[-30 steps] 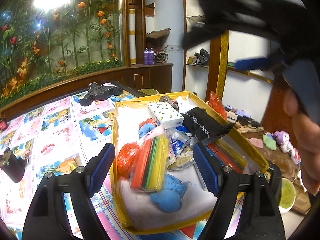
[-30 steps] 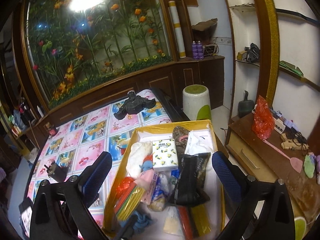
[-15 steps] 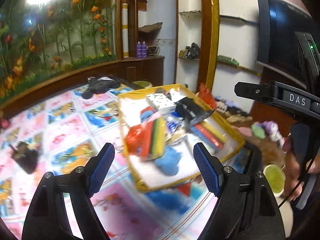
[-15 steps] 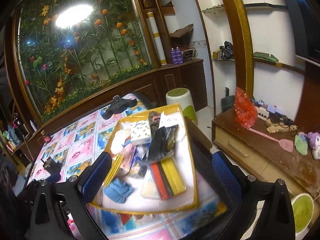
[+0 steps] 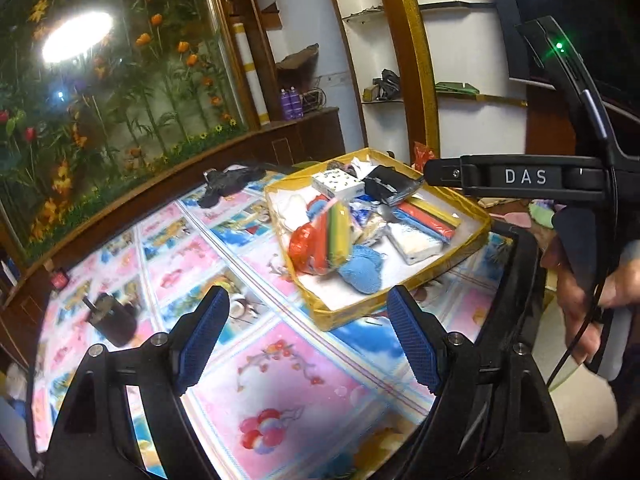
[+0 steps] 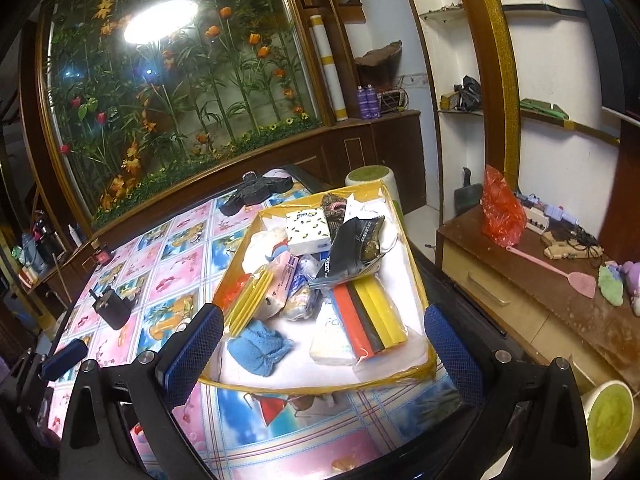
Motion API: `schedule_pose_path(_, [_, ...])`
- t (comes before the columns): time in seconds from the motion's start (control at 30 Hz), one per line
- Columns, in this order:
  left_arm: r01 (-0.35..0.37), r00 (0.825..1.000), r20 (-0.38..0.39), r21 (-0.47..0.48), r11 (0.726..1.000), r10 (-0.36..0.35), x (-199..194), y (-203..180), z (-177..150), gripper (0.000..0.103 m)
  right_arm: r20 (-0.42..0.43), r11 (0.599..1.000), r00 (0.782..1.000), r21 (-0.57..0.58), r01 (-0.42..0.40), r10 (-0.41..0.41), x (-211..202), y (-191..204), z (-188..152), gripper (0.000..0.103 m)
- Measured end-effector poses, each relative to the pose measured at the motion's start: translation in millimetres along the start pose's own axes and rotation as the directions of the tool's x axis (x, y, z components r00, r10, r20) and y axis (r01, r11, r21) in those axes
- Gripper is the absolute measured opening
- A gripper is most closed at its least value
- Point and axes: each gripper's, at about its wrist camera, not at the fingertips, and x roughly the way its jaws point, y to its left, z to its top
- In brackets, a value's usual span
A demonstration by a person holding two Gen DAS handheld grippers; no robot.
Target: Organize soft objects
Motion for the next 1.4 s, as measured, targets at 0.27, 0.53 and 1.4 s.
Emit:
schedule_pose_path(0.27, [0.015,0.999,-0.027,-0.065,0.998,-0.017,14,-2,-6,0.081,0.101,0.988,0.986,-0.065,0.142,-0.135,-15,21,-37,0.102])
schedule_pose_path(0.53, [-0.032,0.999,-0.035,-0.087,0.996,0.029,22,1,-11,0.081,0.105,0.983,0.983,-0.087,0.161,-0.151,-9,31,-57,0.102])
schedule_pose_path(1.4, [-0.063,0.994,-0.095,-0.096,0.993,0.053,29,-3,-15,0.081,0.111,0.984,0.981,-0.06,0.168,-0.161,-11,17,-58,0.102])
